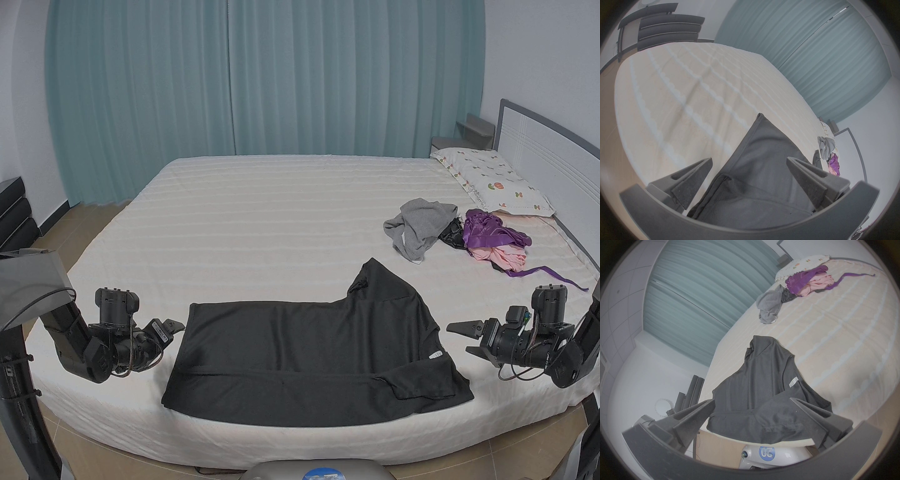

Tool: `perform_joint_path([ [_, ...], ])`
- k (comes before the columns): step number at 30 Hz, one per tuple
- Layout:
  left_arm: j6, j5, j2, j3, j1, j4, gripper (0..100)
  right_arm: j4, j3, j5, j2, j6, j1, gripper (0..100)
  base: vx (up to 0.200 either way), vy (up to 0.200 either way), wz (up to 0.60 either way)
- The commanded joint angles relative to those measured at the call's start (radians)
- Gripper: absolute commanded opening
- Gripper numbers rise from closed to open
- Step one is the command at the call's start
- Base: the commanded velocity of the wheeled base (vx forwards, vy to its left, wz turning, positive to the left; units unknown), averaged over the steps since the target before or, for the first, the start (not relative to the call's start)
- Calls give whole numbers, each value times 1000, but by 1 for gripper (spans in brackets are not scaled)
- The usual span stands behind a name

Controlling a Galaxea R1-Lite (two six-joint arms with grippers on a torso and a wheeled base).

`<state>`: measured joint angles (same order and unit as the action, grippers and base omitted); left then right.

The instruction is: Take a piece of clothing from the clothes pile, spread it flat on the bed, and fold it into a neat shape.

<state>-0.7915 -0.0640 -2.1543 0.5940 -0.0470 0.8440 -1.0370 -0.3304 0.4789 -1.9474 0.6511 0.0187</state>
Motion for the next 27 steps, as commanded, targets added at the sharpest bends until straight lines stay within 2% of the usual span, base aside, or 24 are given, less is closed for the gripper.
perform_joint_path([
  [1, -2, -5, 1, -22, 1, 13, 100, -29, 37, -2, -39, 5, 3, 100, 200, 0, 0],
  [16, -8, -8, -26, 13, -2, 17, 100, -41, 48, -11, -67, 2, 24, 100, 0, 0, 0],
  [25, 1, -8, -167, 257, -4, -2, 100, -43, 41, -75, -108, 2, 53, 100, 0, 0, 0],
  [26, 14, -8, -219, 362, -2, -42, 100, -43, 36, -94, -120, 2, 55, 100, 0, 0, 0],
  [27, 20, -8, -230, 385, -2, -56, 100, -43, 36, -95, -122, 2, 56, 100, 0, 0, 0],
])
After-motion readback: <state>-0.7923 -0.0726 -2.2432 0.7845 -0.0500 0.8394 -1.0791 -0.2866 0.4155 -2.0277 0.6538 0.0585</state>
